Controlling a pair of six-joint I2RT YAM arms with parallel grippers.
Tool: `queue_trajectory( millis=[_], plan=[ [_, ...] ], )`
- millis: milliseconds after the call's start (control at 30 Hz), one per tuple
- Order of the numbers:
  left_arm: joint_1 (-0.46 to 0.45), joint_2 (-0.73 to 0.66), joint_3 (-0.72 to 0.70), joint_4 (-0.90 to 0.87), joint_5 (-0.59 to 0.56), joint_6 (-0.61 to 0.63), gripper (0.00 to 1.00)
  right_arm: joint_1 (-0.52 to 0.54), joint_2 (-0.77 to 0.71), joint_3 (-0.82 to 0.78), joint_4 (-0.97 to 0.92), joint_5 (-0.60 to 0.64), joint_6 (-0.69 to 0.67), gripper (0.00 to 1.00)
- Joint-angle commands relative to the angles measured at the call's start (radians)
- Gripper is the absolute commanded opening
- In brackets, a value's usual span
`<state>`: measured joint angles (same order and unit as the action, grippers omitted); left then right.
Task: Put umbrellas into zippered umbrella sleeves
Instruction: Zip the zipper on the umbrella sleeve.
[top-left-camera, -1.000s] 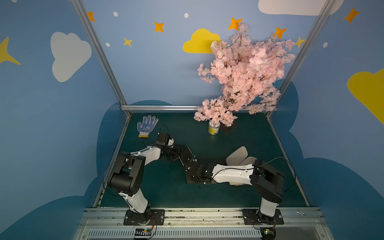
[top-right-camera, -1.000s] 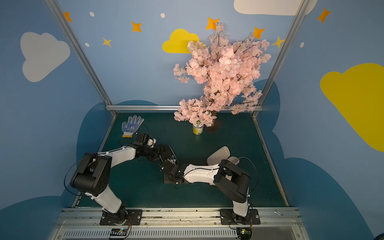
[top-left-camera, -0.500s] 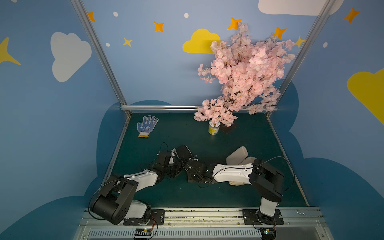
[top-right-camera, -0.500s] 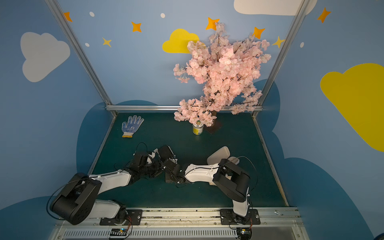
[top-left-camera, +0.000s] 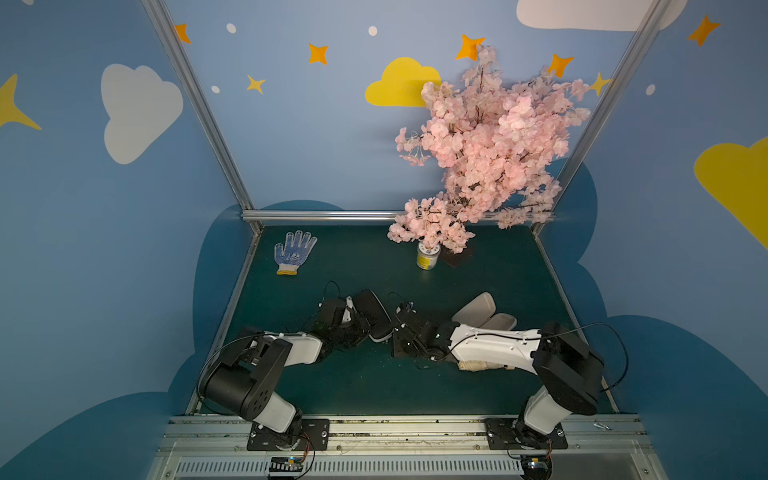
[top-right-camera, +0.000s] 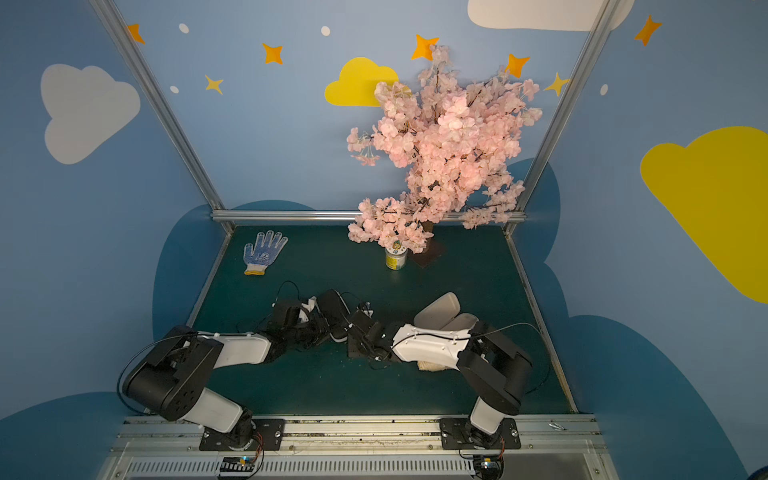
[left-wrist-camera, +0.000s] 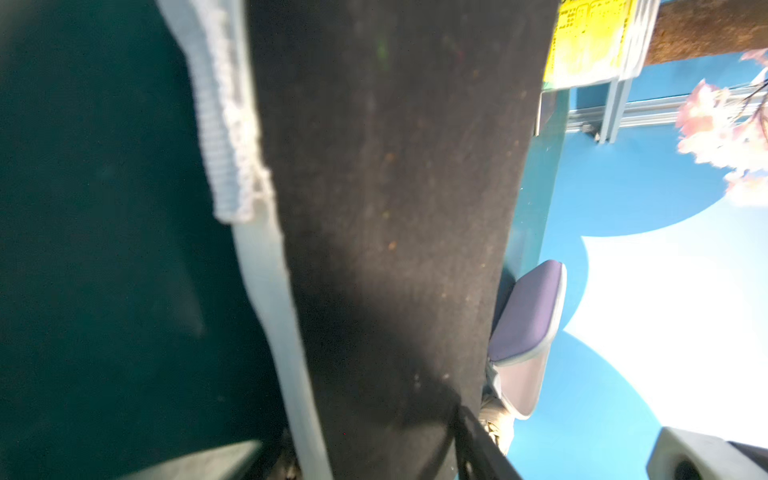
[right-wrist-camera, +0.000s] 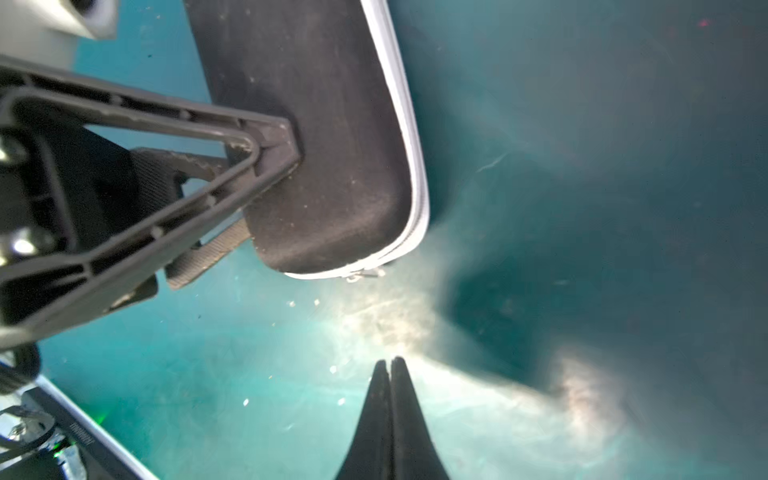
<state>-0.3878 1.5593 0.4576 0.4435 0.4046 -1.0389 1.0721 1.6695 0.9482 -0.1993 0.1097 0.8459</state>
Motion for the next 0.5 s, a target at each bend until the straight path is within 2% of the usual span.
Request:
queue_trajectory(
  millis=[0,67,167,233,333,400,467],
  plan=[
    [0.016,0.043,-0.003,-0.155,-0.020,0.066,0.53,-0.027,-0.015,0.000,-0.056,-0.042,-0.082,0.04],
    [0.023,0.039,-0.004,-0.166,-0.010,0.079,0.53,-0.052,-0.049,-0.003,-0.034,-0.070,-0.120,0.28],
    [0.044,0.043,0.017,-0.219,0.015,0.133,0.52,-0.100,-0.052,0.012,0.014,-0.124,-0.164,0.51],
    [0.065,0.050,0.045,-0.264,0.041,0.181,0.51,-0.146,-0.006,0.061,0.008,-0.206,-0.193,0.57],
    [0.082,0.082,0.110,-0.357,0.096,0.269,0.48,-0.222,0.080,0.150,-0.024,-0.375,-0.240,0.59],
    [0.084,0.122,0.172,-0.435,0.140,0.325,0.46,-0.230,0.103,0.163,-0.026,-0.393,-0.223,0.59],
    [0.083,0.170,0.224,-0.488,0.159,0.353,0.43,-0.206,0.094,0.148,-0.036,-0.356,-0.252,0.59]
  ],
)
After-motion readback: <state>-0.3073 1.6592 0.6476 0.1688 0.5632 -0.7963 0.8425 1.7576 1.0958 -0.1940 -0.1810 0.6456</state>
